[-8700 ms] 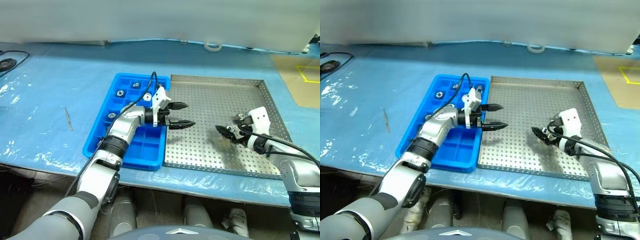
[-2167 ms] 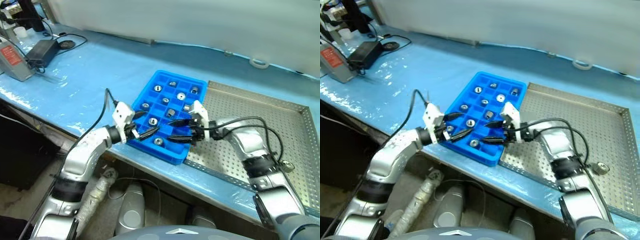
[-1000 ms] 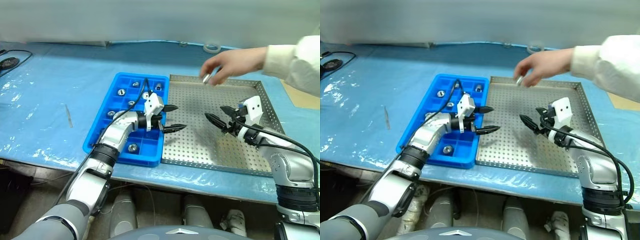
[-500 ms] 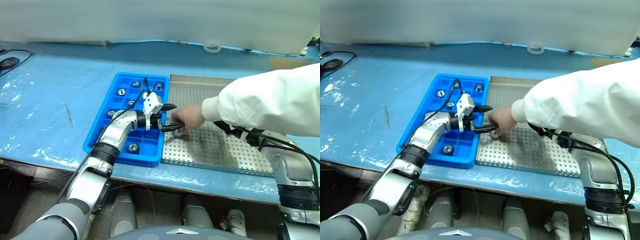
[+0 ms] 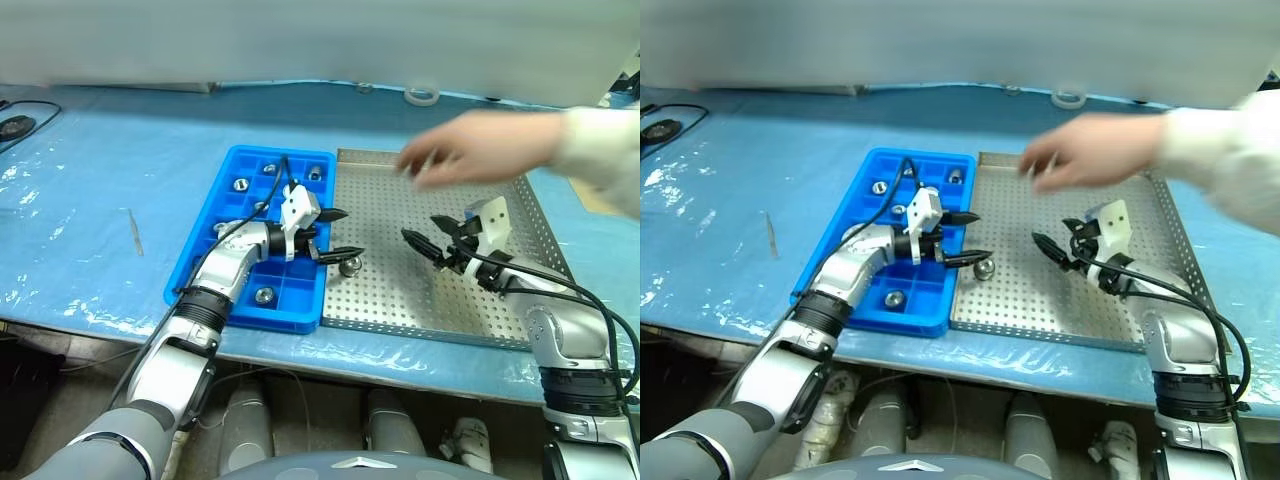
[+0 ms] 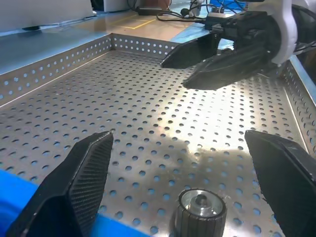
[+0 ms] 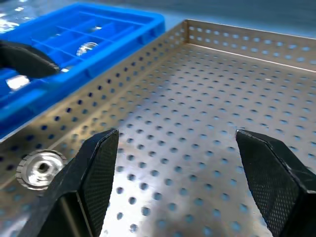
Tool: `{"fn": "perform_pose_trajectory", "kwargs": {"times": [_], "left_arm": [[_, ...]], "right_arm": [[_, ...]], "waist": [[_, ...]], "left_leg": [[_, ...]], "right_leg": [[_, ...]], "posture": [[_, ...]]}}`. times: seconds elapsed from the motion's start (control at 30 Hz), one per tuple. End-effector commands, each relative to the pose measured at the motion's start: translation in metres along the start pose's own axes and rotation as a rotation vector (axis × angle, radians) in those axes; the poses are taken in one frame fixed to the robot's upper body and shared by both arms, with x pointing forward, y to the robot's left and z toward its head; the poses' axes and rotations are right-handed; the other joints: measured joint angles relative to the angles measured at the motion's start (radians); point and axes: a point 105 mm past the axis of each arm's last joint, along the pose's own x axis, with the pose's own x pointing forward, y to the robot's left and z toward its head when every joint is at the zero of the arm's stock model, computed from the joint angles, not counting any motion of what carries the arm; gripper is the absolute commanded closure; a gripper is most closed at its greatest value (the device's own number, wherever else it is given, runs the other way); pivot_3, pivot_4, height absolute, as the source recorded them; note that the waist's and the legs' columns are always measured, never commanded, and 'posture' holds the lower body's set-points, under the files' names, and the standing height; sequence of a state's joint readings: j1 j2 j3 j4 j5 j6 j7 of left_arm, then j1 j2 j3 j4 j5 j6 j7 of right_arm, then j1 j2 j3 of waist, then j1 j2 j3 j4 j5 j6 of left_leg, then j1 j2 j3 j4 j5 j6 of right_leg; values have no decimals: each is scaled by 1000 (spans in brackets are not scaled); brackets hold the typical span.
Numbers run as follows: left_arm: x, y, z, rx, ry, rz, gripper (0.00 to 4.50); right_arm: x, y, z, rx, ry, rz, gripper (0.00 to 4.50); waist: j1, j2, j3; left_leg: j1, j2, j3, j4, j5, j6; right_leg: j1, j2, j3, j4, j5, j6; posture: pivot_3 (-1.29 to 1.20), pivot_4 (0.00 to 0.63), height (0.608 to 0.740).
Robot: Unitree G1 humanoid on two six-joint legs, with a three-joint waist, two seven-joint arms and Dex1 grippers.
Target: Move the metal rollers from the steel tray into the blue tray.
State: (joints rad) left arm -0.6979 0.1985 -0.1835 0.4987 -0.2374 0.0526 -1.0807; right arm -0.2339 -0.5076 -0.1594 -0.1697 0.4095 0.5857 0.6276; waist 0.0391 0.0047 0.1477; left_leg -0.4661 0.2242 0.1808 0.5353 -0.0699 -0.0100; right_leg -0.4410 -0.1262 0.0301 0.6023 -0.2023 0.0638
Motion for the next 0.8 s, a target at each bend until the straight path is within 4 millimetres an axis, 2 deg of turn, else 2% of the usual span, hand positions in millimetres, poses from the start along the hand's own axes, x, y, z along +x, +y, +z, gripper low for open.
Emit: {"fn": "perform_pose_trajectory", "kwargs": {"times": [0.03,0.1,0.2,0.37,0.47,0.6,0.7,0.8], "left_arm": [[-10,6,14,38,-38,47,0],[-18,8,13,39,-32,82,0],[-30,9,10,38,-22,133,0],[-43,7,7,30,-12,190,0],[-51,7,8,34,-12,238,0],[-58,6,7,30,-4,271,0],[-61,4,4,30,9,289,0],[-62,3,4,29,11,293,0]], "right_arm": [[10,24,17,-9,-53,139,546],[15,36,15,-14,-28,221,546],[25,40,13,-25,-1,271,546],[31,52,-9,-98,139,400,546],[41,49,-30,-166,247,400,546],[43,54,-34,-158,271,461,546],[48,45,-46,-204,336,423,546],[48,45,-53,-222,355,428,1157]], "waist": [[1,0,0],[2,0,0],[6,0,0],[22,0,0],[33,0,0],[39,0,0],[39,0,0],[44,0,0]], "left_leg": [[0,0,0,0,0,0],[0,0,0,0,0,0],[0,0,0,-1,0,0],[0,0,-1,-1,0,0],[0,0,-1,-1,0,0],[0,0,-1,-1,0,0],[0,0,-1,-1,0,0],[0,1,-1,-1,0,0]], "right_leg": [[0,0,0,0,0,0],[0,0,0,0,2,-3],[0,0,-1,0,4,-6],[0,0,-1,0,4,-6],[0,0,-1,0,3,-6],[0,0,-2,0,2,-3],[0,0,-1,0,2,-4],[0,0,-2,1,3,-5]], "posture": [[-192,150,740],[-147,150,740],[-97,150,740],[-37,150,740],[25,150,740],[25,150,740],[25,150,740],[75,150,740]]}}
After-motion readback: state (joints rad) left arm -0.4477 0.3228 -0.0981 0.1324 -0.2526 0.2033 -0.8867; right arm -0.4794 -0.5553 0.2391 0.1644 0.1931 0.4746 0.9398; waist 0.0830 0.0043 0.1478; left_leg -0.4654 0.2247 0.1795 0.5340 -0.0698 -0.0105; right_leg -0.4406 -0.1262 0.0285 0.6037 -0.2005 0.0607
